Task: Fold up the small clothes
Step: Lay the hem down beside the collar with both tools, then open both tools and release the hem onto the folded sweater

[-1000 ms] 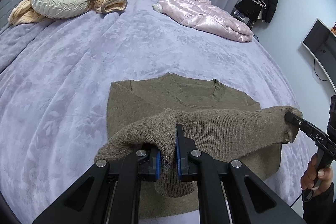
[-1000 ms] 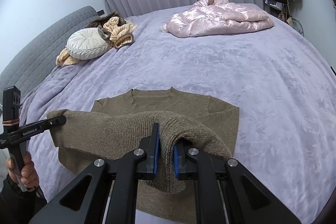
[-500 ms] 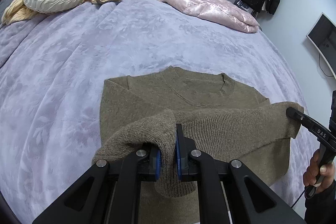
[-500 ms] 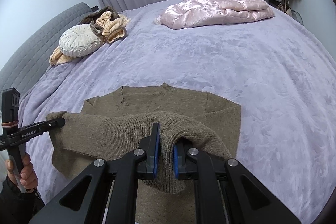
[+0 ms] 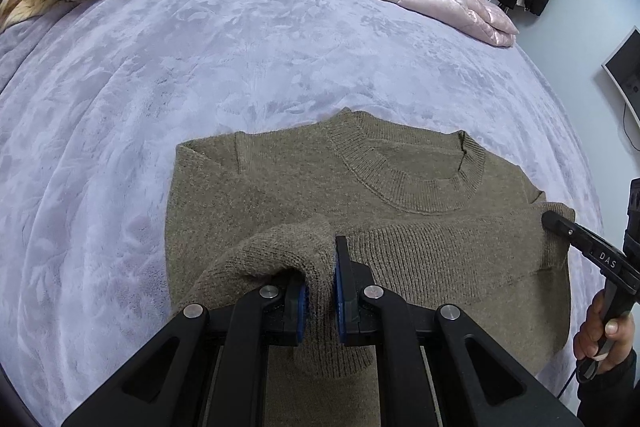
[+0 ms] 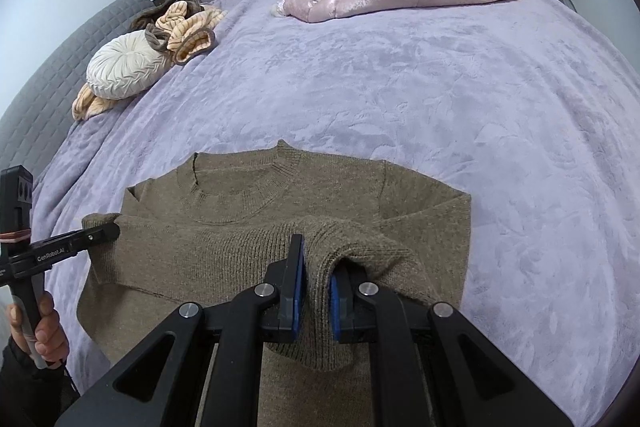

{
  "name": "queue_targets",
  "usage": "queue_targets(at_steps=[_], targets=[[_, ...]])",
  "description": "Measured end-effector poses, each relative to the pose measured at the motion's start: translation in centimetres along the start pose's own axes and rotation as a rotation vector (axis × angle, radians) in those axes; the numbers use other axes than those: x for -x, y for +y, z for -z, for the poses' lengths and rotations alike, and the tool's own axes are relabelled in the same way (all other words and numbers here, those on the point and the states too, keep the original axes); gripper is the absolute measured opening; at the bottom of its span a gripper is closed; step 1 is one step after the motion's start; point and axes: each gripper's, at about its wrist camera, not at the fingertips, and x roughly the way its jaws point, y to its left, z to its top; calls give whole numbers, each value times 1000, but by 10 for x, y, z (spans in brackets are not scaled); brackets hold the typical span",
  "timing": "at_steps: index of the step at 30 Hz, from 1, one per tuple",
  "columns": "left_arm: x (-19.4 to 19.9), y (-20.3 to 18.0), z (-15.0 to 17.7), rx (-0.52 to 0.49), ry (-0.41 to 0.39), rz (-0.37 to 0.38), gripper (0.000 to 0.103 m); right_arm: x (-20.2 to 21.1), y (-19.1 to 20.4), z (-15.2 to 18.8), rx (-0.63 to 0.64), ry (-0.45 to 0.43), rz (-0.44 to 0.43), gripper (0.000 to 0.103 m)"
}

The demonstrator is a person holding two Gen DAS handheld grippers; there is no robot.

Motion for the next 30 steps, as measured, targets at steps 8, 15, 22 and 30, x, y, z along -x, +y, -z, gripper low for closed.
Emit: queue_targets(at_steps=[8, 15, 22, 30], targets=[[-23, 5, -11, 18, 38, -2, 12, -25, -15, -4, -39, 37, -3, 11], [-35, 13, -15, 47, 72, 32, 12, -36, -20, -8, -59, 63, -5, 11], [-44, 23, -20, 98, 107, 82, 12, -42, -29, -9, -119, 82, -35, 12], [-30, 33, -24, 190, 133, 260, 87, -46, -46, -12, -247, 118, -118, 14]])
